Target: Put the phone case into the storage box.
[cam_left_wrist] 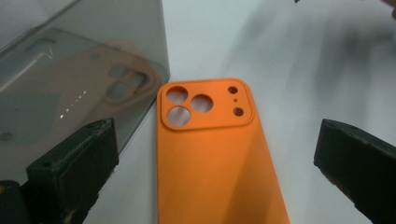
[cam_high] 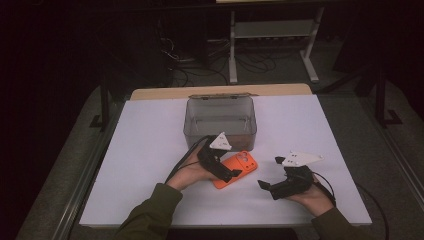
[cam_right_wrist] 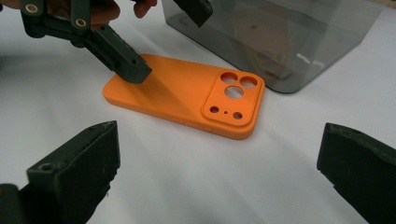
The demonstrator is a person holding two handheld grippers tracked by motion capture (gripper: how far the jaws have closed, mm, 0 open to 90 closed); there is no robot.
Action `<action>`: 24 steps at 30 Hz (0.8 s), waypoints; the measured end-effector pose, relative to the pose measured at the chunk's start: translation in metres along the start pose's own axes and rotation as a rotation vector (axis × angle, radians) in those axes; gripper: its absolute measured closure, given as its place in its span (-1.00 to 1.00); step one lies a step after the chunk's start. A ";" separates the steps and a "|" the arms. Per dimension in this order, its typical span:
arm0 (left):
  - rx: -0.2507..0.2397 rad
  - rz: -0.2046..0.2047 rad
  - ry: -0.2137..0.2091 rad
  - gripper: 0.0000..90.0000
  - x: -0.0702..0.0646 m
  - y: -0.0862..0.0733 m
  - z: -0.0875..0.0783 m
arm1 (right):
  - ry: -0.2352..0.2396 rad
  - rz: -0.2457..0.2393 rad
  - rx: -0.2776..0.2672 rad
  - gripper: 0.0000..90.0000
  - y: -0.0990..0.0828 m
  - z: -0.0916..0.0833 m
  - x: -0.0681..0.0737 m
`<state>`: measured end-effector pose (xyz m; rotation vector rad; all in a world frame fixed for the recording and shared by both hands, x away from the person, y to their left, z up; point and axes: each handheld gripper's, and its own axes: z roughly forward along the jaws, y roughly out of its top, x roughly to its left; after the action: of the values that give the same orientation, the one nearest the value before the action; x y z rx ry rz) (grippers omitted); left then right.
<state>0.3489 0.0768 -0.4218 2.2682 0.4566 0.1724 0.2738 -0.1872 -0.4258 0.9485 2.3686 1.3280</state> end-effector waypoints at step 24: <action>0.106 0.014 0.005 -1.00 -0.003 -0.005 0.012 | 0.002 0.003 0.001 -1.00 0.000 0.001 0.000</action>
<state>0.3483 0.0700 -0.4334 2.3757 0.4625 0.1639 0.2745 -0.1868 -0.4261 0.9518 2.3707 1.3290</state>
